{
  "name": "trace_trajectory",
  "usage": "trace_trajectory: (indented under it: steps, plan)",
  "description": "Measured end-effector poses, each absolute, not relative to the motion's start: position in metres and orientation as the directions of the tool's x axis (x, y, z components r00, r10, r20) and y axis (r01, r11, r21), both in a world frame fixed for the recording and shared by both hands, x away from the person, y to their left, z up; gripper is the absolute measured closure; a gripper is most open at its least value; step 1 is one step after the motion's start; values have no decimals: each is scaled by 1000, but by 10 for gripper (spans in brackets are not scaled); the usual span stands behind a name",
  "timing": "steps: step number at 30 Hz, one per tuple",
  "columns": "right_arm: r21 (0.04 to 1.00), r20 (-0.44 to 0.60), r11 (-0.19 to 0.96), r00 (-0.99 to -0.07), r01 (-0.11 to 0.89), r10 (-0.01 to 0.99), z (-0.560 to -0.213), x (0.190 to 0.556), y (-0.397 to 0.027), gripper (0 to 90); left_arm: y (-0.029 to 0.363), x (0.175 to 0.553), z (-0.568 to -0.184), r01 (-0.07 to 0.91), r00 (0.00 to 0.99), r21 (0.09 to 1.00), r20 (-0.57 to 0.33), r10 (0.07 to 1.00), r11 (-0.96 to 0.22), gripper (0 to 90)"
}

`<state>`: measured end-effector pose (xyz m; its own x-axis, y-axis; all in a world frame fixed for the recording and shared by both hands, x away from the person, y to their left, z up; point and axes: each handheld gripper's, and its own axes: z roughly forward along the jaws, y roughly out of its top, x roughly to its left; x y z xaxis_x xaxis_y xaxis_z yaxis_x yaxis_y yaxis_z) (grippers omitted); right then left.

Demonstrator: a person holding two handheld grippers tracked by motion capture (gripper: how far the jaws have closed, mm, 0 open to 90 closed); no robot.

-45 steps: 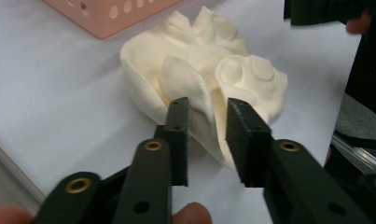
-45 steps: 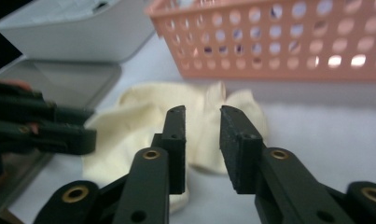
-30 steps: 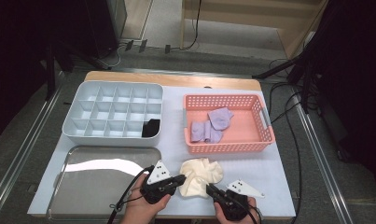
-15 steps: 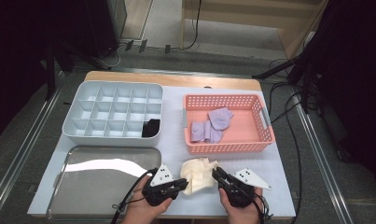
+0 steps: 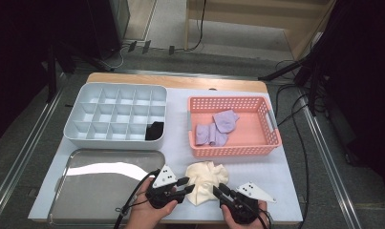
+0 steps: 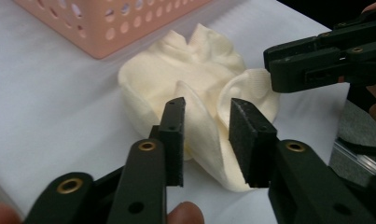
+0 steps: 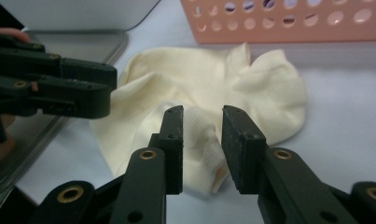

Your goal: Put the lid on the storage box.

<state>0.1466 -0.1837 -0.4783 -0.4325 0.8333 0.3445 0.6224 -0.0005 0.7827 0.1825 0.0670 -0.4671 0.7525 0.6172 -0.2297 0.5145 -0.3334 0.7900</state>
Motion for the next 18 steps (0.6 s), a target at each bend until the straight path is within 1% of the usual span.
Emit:
trace_trajectory:
  steps: [2,5,6,7,8,9,10,11,13,15,18]
  plan:
    - [779,340,3,-425,627,839,-479,144,-185,695,65,183,-467,512,751,791,-223,622,-335,692]
    - [785,360,-38,-404,618,841,-484,146,-189,634,60,185,-466,504,728,797,-185,661,-332,581]
    - [782,365,-40,-404,622,839,-485,146,-188,629,58,186,-466,504,723,796,-179,667,-334,552]
    - [781,360,-32,-407,624,840,-486,147,-187,638,56,187,-467,504,719,795,-171,674,-336,540]
    - [779,348,-17,-410,627,843,-488,147,-185,684,54,188,-468,505,717,789,-159,678,-349,548]
    - [772,342,2,-418,636,842,-489,147,-183,749,52,188,-469,504,719,782,-144,680,-367,574]
    - [765,341,8,-416,644,843,-489,147,-183,801,51,188,-470,502,723,774,-130,678,-387,621]
    - [768,335,11,-416,641,846,-490,147,-183,835,50,188,-471,501,731,766,-126,671,-402,711]
    - [768,339,4,-411,641,846,-488,148,-186,857,49,187,-471,488,740,771,-116,663,-410,832]
    - [774,331,5,-411,633,850,-485,149,-189,863,50,187,-468,479,747,783,-126,653,-398,866]
    - [789,321,0,-412,615,853,-480,153,-192,864,53,187,-463,465,747,813,-148,648,-351,869]
